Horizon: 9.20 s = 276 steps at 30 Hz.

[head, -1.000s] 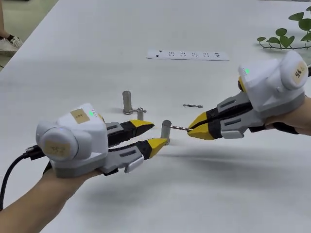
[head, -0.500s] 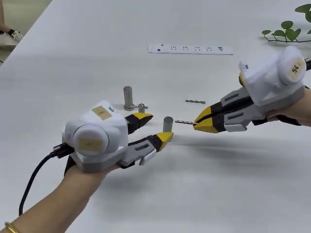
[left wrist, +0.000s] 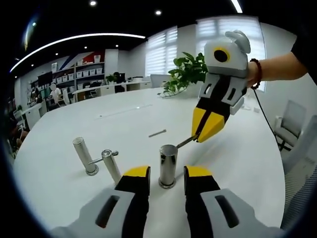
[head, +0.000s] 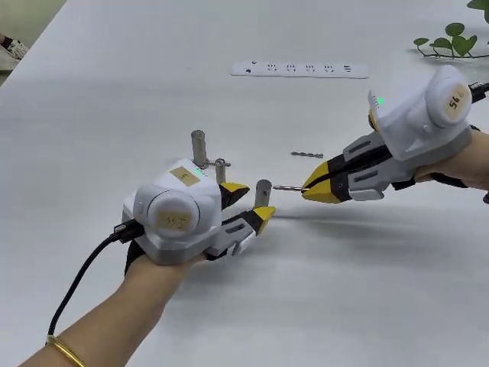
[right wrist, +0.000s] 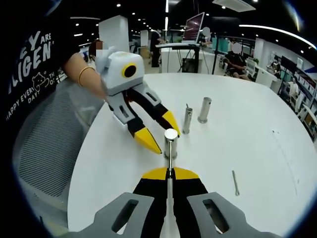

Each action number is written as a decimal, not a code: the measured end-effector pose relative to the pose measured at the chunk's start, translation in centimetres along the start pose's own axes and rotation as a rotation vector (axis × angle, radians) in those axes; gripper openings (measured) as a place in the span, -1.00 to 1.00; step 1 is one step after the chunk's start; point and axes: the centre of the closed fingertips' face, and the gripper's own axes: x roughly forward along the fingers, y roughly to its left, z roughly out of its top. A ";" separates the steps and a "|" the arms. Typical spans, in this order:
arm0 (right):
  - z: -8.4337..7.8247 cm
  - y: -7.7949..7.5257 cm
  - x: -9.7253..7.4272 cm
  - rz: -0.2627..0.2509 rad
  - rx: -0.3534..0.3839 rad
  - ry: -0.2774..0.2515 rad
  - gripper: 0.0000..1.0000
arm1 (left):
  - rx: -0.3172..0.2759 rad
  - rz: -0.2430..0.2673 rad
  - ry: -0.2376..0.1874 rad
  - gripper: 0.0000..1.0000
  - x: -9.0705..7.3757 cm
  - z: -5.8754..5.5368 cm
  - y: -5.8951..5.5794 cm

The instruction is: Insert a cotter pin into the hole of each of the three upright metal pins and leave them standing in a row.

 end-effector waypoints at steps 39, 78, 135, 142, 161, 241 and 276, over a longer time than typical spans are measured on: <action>0.7 -0.3 1.2 0.038 -0.063 0.032 -1.00 | -0.003 -0.050 0.018 -0.80 1.2 -0.5 -0.1; 2.2 -0.4 3.0 0.002 -0.109 0.029 -0.99 | 0.014 -0.059 0.012 -0.80 1.2 -0.6 -0.2; 3.0 -0.6 2.0 -0.057 -0.024 -0.013 -0.66 | -0.010 -0.030 0.041 -0.52 0.8 -0.9 0.5; 3.6 -0.3 2.7 -0.054 0.009 -0.032 -0.62 | -0.012 -0.040 0.054 -0.39 -0.3 -1.1 0.6; 3.6 -0.2 4.9 -0.043 0.042 -0.023 -0.73 | -0.040 -0.040 0.045 -0.01 -3.4 -0.1 0.3; 2.8 -4.2 4.0 -0.066 -0.002 0.046 -0.84 | 0.018 -0.052 0.010 0.95 -6.4 1.6 0.3; 3.0 -4.4 3.7 -0.011 -0.017 0.058 -0.70 | -0.041 -0.043 -0.009 0.92 -6.6 1.8 1.0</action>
